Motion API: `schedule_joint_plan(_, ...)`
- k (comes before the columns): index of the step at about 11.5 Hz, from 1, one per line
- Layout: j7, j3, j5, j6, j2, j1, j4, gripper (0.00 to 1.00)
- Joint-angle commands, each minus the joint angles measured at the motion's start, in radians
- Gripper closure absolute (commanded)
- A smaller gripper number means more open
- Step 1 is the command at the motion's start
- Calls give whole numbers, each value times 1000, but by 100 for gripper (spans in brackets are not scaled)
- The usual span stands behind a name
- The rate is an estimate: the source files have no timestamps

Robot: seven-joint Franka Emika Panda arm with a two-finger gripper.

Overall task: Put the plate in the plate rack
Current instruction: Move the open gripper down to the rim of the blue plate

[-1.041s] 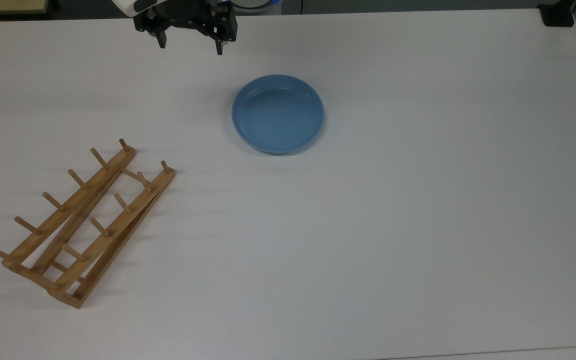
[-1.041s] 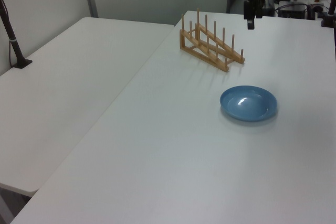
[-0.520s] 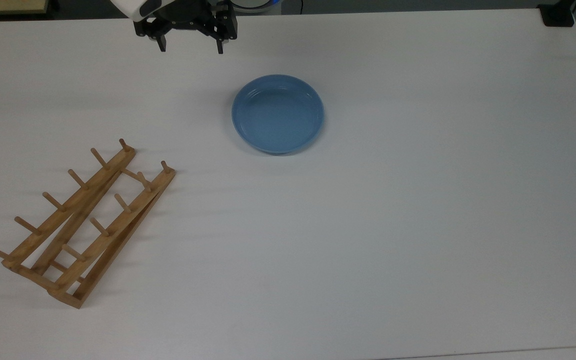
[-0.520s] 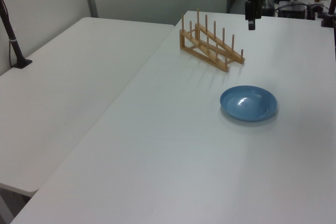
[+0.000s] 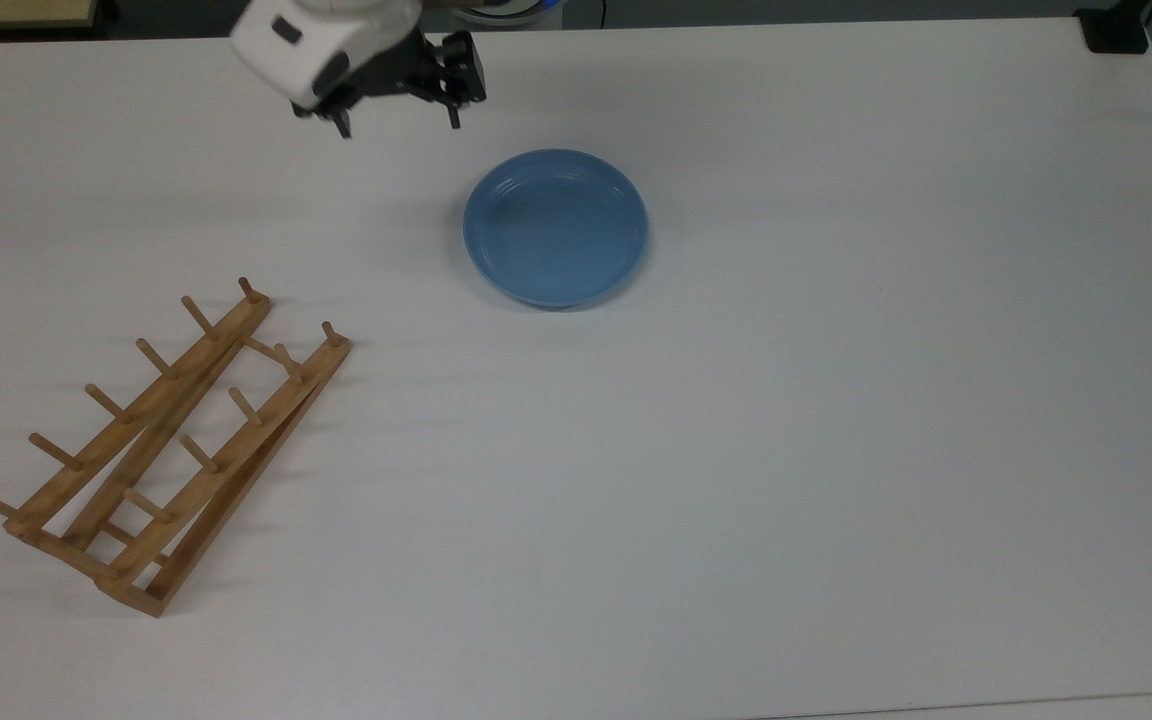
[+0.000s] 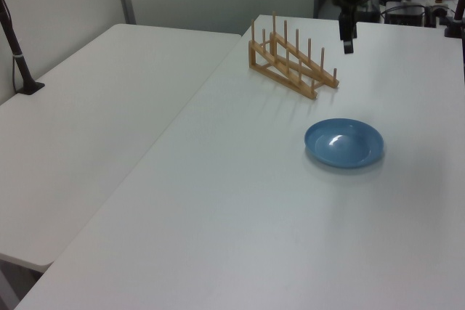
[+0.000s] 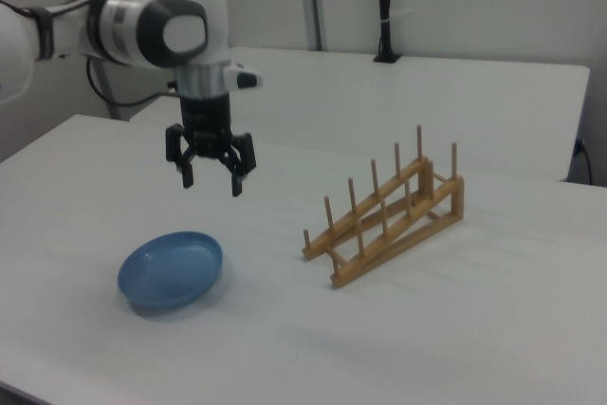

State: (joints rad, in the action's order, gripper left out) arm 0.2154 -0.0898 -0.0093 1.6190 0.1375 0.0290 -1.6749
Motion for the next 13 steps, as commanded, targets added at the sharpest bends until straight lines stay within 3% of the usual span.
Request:
schedule_joint_plan(1,143,-28,87,13,45,3,-16,4)
schedule_joint_plan(5,200,-31,95,69,120,11,-43,21)
schedule_joint_plan(7,199,-30,95,130,155,20,-74,24)
schedule_joint_plan(9,199,-30,94,133,166,32,-75,27)
schedule_joint_plan(13,194,-30,94,177,200,48,-85,44)
